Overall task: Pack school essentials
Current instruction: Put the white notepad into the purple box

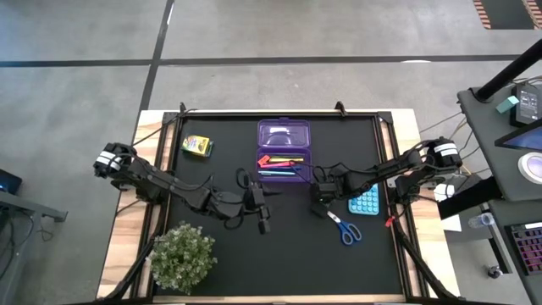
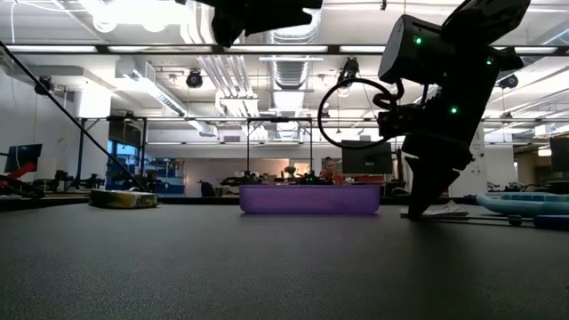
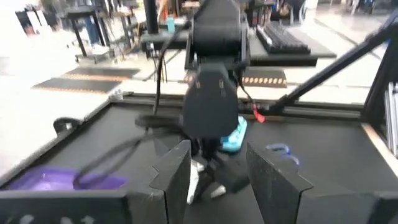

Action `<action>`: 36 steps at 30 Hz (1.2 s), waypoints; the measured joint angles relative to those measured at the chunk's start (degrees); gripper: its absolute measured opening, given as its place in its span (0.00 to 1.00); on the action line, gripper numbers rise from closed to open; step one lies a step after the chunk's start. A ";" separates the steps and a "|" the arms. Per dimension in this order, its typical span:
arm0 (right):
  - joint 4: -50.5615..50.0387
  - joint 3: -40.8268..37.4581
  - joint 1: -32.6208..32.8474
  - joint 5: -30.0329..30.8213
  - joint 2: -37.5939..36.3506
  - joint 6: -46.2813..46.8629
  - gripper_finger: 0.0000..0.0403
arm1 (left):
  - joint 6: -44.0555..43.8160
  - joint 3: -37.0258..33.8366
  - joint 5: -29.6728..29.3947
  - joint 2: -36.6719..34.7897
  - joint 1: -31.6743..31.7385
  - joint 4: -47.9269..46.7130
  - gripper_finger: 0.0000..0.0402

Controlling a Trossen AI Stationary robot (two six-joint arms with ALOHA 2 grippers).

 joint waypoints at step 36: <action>-5.10 0.66 -0.11 0.10 -13.53 -3.43 0.03 | 3.90 -0.04 -1.40 -1.34 0.90 -0.63 0.34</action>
